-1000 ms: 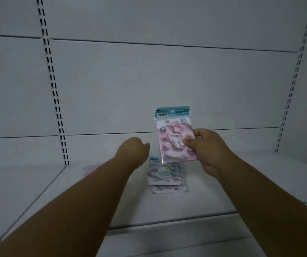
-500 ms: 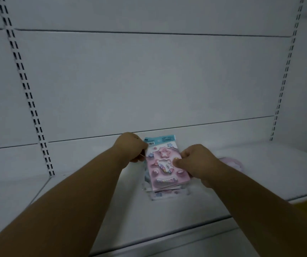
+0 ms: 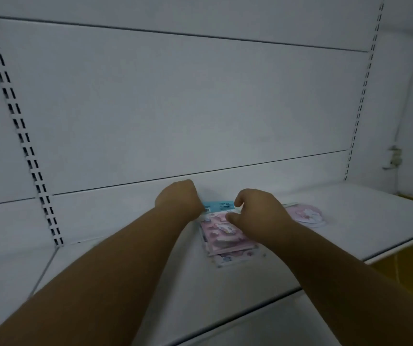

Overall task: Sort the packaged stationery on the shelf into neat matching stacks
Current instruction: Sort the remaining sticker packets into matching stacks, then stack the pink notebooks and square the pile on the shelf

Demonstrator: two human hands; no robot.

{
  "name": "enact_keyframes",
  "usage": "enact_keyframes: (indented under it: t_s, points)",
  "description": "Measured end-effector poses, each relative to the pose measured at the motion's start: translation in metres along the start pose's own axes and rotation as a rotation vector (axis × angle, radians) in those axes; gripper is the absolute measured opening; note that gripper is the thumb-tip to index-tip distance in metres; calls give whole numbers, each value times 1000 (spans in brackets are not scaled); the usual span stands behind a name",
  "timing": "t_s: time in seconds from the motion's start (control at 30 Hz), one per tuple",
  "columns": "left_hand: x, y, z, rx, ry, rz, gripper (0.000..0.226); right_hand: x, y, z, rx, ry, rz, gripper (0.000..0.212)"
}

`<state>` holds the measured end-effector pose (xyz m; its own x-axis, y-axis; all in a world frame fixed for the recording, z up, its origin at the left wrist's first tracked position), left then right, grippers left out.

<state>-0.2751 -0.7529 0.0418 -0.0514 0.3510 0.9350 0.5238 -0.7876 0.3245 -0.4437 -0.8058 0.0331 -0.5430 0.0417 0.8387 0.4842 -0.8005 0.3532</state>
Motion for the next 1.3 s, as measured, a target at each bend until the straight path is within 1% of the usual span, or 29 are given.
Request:
enact_keyframes:
  t_s: [0.07, 0.13, 0.2, 0.33, 0.4, 0.47, 0.53, 0.6, 0.67, 0.8, 0.87, 0.9, 0.97, 1.03, 1.07, 1.1, 1.17, 1.23, 1.3]
  points:
    - [15, -8, 6, -17, -23, -16, 34, 2, -2, 14, 54, 66, -27, 25]
    - [38, -20, 21, -2, -60, -58, 33, 5, -3, 32, 123, 169, -23, 29]
    - [62, -39, 46, 63, -85, -91, 31, 5, -6, 54, 198, 260, 18, 30]
    - [82, -93, 100, 206, -126, -73, 27, -14, -24, 98, 257, 349, 150, 28]
    - [79, -119, 121, 267, -101, -94, 28, -28, -37, 115, 277, 314, 210, 30]
    - [69, -137, 139, 333, -110, -58, 31, -41, -46, 127, 283, 219, 268, 36]
    - [53, -149, 151, 415, -236, 33, 40, -52, -52, 135, 281, 106, 335, 39]
    - [44, -152, 153, 464, -386, 107, 50, -60, -55, 137, 241, 63, 396, 40]
    - [41, -151, 146, 445, -426, 138, 55, -64, -60, 138, 179, 80, 445, 41]
    - [38, -147, 130, 330, -268, 118, 41, -68, -72, 148, 139, 66, 455, 35]
    - [36, -149, 129, 290, -215, 69, 40, -68, -76, 147, 87, 140, 430, 30]
    - [34, -150, 129, 270, -249, 45, 40, -69, -77, 143, 13, 227, 420, 31]
    - [32, -153, 131, 230, -391, -6, 36, -69, -79, 137, -117, 448, 412, 29]
    - [33, -155, 131, 243, -557, -41, 30, -69, -81, 135, -215, 659, 443, 26]
    - [32, -155, 132, 258, -610, -43, 30, -69, -81, 135, -233, 700, 461, 26]
    - [31, -153, 132, 262, -610, -32, 30, -68, -81, 138, -226, 679, 470, 26]
    - [30, -153, 132, 268, -557, 0, 32, -69, -79, 144, -178, 559, 463, 22]
    - [29, -154, 132, 272, -561, 10, 30, -71, -76, 148, -123, 416, 443, 18]
    - [29, -154, 130, 278, -583, 7, 28, -74, -74, 148, -113, 342, 431, 21]
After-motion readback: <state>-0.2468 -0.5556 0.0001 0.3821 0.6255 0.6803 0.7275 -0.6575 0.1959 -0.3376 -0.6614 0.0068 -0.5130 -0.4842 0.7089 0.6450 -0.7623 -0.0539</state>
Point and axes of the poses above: each hand's wrist, its own y-axis towards the middle knuckle, its own x-axis out of the back of the hand, z = x × y, the point moved 4 cm from there along y, towards the middle knuckle, and after that the axes turned 6 degrees about -x, right-handed, at the moved point
